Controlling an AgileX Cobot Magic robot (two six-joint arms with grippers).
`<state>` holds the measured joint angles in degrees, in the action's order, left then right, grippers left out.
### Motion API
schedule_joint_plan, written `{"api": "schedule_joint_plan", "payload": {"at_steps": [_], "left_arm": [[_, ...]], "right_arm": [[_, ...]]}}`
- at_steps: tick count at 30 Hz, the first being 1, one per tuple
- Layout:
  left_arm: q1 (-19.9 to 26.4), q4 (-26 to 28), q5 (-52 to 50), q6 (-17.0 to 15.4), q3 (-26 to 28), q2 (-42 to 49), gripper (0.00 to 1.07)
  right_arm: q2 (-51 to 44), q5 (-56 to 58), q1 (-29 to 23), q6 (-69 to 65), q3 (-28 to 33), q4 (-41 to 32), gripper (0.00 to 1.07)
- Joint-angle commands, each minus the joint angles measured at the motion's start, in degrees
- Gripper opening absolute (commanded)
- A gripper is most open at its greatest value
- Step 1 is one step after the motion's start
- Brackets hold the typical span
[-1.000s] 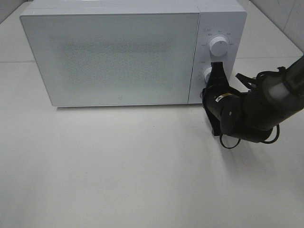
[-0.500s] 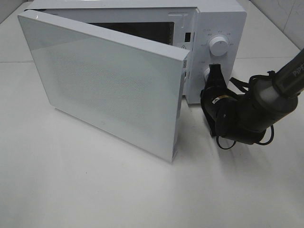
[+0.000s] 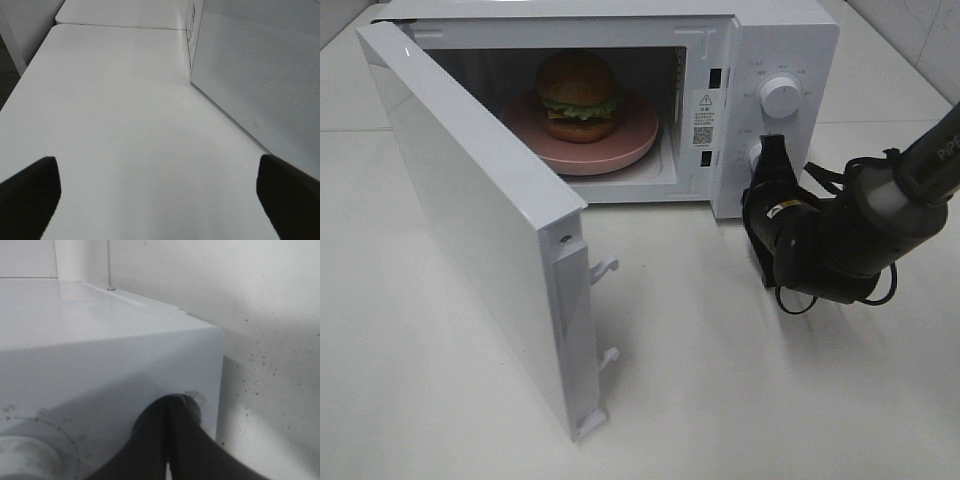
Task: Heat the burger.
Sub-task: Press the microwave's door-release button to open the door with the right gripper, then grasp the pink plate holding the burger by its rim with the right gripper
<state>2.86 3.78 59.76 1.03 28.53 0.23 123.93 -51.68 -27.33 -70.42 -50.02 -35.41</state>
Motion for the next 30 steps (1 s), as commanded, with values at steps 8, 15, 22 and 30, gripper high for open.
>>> {"api": "schedule_joint_plan", "payload": {"at_steps": [8,15,22,30], "left_arm": [[-0.06,0.29,-0.34,0.0,-0.06,1.32,1.01],[-0.06,0.29,-0.34,0.0,-0.06,1.32,1.01],[-0.06,0.29,-0.34,0.0,-0.06,1.32,1.01],[-0.06,0.29,-0.34,0.0,-0.06,1.32,1.01]], "right_arm": [[-4.7,-6.13,1.72,1.2,-1.2,4.18,0.0],[-9.51,1.78,1.72,5.9,3.21,3.72,0.0],[-13.98,12.09,1.72,11.57,5.39,3.9,0.0],[-20.4,25.15,1.72,25.21,7.45,3.95,0.0]]}}
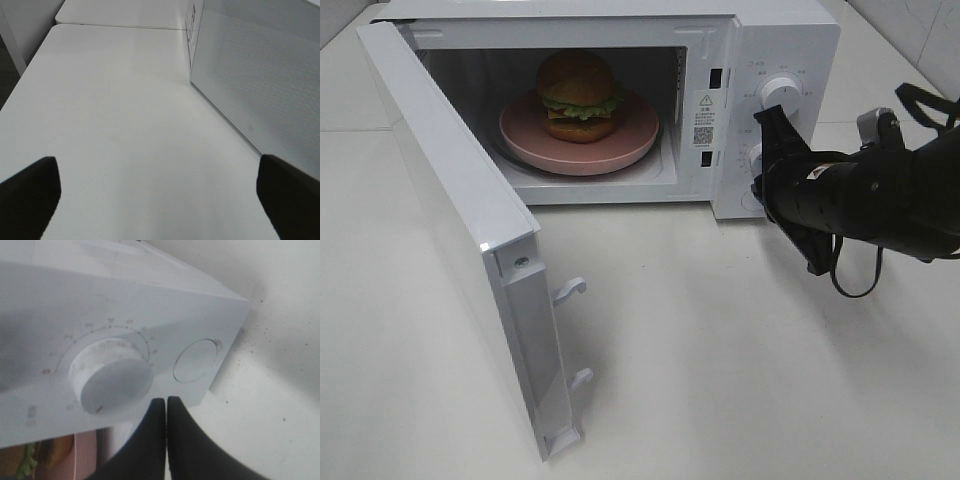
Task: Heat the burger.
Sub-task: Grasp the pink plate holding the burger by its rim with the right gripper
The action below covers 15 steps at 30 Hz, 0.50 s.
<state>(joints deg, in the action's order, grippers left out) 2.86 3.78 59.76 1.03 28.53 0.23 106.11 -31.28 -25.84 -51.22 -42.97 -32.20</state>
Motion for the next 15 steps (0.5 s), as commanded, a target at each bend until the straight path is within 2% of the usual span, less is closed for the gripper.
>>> {"api": "schedule_joint_plan", "payload": {"at_steps": [1,6,9,15], "left_arm": [[-0.06,0.29,-0.34,0.0,-0.06,1.32,1.01],[-0.06,0.29,-0.34,0.0,-0.06,1.32,1.01],[-0.06,0.29,-0.34,0.0,-0.06,1.32,1.01],[-0.06,0.29,-0.34,0.0,-0.06,1.32,1.01]], "right_arm": [[-2.58,4.76,0.23,6.02,0.4,0.74,0.0],[-6.82,12.49,0.23,15.64,0.4,1.83,0.0],[-10.14,20.23,0.23,17.99,0.4,7.05,0.0],[-12.78,26.59,0.23,18.16,0.4,14.9,0.0]]}}
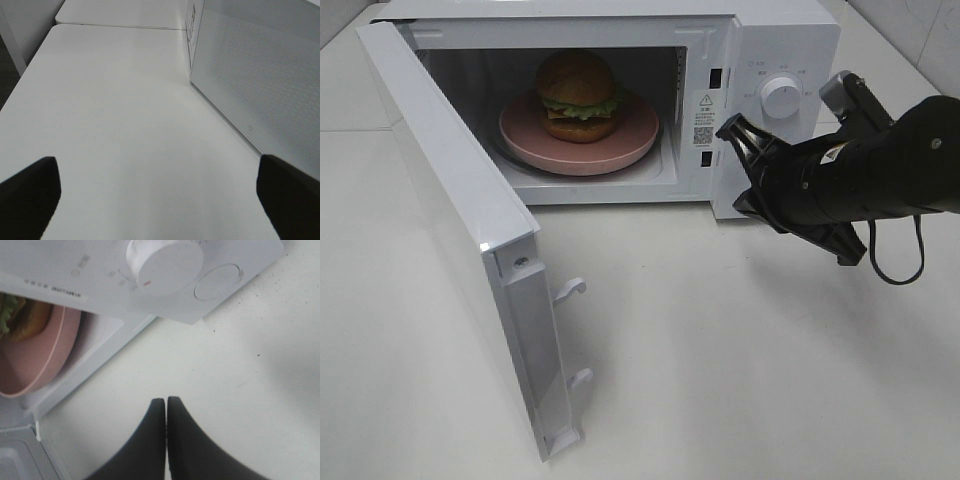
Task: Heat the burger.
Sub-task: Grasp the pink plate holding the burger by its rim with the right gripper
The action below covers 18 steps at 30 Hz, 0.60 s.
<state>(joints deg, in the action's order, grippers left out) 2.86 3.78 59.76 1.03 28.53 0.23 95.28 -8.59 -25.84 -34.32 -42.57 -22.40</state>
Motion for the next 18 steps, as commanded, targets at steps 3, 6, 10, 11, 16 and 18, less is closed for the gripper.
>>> {"api": "schedule_joint_plan", "payload": {"at_steps": [3,6,10,11,16,18], "left_arm": [[-0.06,0.29,-0.34,0.0,-0.06,1.32,1.01],[-0.06,0.29,-0.34,0.0,-0.06,1.32,1.01],[-0.06,0.29,-0.34,0.0,-0.06,1.32,1.01],[-0.06,0.29,-0.34,0.0,-0.06,1.32,1.01],[-0.06,0.29,-0.34,0.0,-0.06,1.32,1.01],[-0.06,0.29,-0.34,0.0,-0.06,1.32,1.01]], "right_arm": [[-3.78,8.25,0.23,2.98,0.0,9.34,0.0],[-5.5,13.35,0.23,6.82,-0.06,12.55,0.0],[-7.33,24.24,0.23,15.13,-2.01,15.47,0.01],[-7.33,24.24,0.23,15.13,-2.01,15.47,0.01],[-7.68,32.66,0.23,26.87,-5.5,15.58,0.02],[-7.68,36.9,0.23,33.8,-7.85,15.81,0.02]]}}
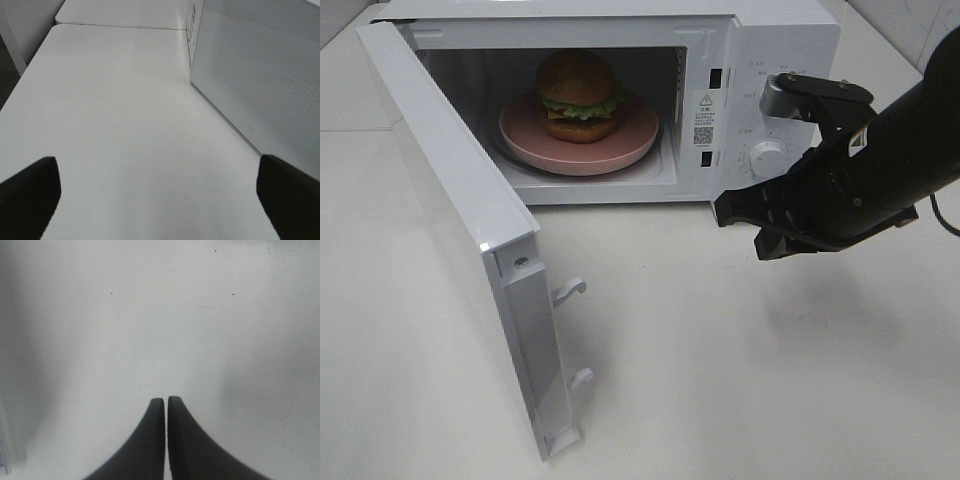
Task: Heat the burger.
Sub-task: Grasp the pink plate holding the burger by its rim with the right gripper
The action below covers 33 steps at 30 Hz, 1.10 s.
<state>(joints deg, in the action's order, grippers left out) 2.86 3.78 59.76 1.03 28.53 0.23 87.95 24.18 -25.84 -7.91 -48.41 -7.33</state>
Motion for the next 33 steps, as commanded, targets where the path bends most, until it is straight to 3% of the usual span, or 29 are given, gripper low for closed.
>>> {"api": "schedule_joint_plan", "payload": {"at_steps": [1,10,21,25,28,30,33], "left_arm": [[-0.06,0.29,-0.34,0.0,-0.06,1.32,1.01],[-0.06,0.29,-0.34,0.0,-0.06,1.32,1.01],[-0.06,0.29,-0.34,0.0,-0.06,1.32,1.01],[-0.06,0.29,-0.34,0.0,-0.06,1.32,1.01],[-0.06,0.29,-0.34,0.0,-0.06,1.32,1.01],[-0.06,0.29,-0.34,0.0,-0.06,1.32,1.01],[-0.06,0.29,-0.34,0.0,-0.06,1.32,1.01]], "right_arm": [[-0.34,4.13,0.23,7.39,-2.01,0.74,0.02],[-0.34,7.51,0.23,29.34,-5.84,1.83,0.05],[-0.34,7.73,0.23,72.19,-6.82,3.15,0.07],[-0.34,7.68,0.23,78.38,-6.82,3.32,0.09],[-0.34,7.62,-0.69,80.5,-6.82,3.72,0.18],[-0.29,7.45,-2.46,77.18,-7.96,6.88,0.46],[-0.29,7.45,-2.81,75.86,-8.31,7.79,0.53]]}}
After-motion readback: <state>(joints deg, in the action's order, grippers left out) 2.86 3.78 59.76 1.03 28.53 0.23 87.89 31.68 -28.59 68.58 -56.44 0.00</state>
